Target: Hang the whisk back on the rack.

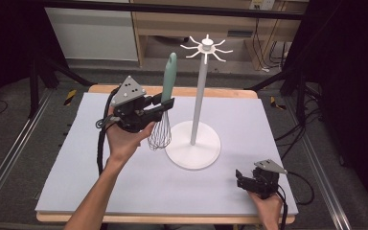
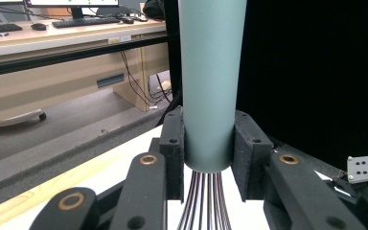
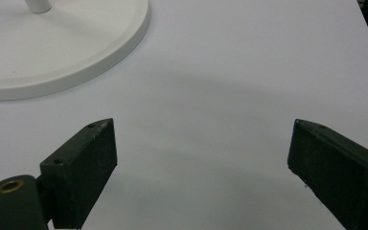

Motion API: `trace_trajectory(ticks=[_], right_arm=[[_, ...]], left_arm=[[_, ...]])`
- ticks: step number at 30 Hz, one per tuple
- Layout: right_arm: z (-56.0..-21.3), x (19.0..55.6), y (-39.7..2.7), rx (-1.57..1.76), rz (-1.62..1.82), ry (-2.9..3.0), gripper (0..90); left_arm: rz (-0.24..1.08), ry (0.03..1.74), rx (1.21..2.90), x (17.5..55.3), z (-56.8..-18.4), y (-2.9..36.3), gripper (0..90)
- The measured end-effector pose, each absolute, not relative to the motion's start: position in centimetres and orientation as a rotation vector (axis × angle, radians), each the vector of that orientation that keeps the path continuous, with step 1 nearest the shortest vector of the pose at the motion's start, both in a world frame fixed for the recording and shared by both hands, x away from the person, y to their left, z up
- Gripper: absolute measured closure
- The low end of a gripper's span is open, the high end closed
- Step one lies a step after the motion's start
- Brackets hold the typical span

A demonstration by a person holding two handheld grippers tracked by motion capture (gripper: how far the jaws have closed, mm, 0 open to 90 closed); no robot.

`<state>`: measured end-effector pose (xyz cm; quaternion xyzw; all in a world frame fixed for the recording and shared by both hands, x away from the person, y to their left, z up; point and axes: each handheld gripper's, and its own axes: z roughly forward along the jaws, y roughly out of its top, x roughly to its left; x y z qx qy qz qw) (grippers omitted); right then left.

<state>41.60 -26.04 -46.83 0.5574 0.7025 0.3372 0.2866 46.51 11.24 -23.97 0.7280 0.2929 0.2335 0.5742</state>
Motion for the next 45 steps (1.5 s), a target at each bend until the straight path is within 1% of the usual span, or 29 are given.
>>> trace_trajectory(ticks=[13,45], right_arm=[[-46.8,41.6,-26.1,1.493,0.907,1.874,10.3],[-46.8,41.6,-26.1,1.491,0.907,1.876,10.3]], left_arm=[[0.568,0.687,1.734,47.1,-23.4,9.8,68.6],[0.579,0.71,1.763,48.4,-23.7,8.2,68.6]])
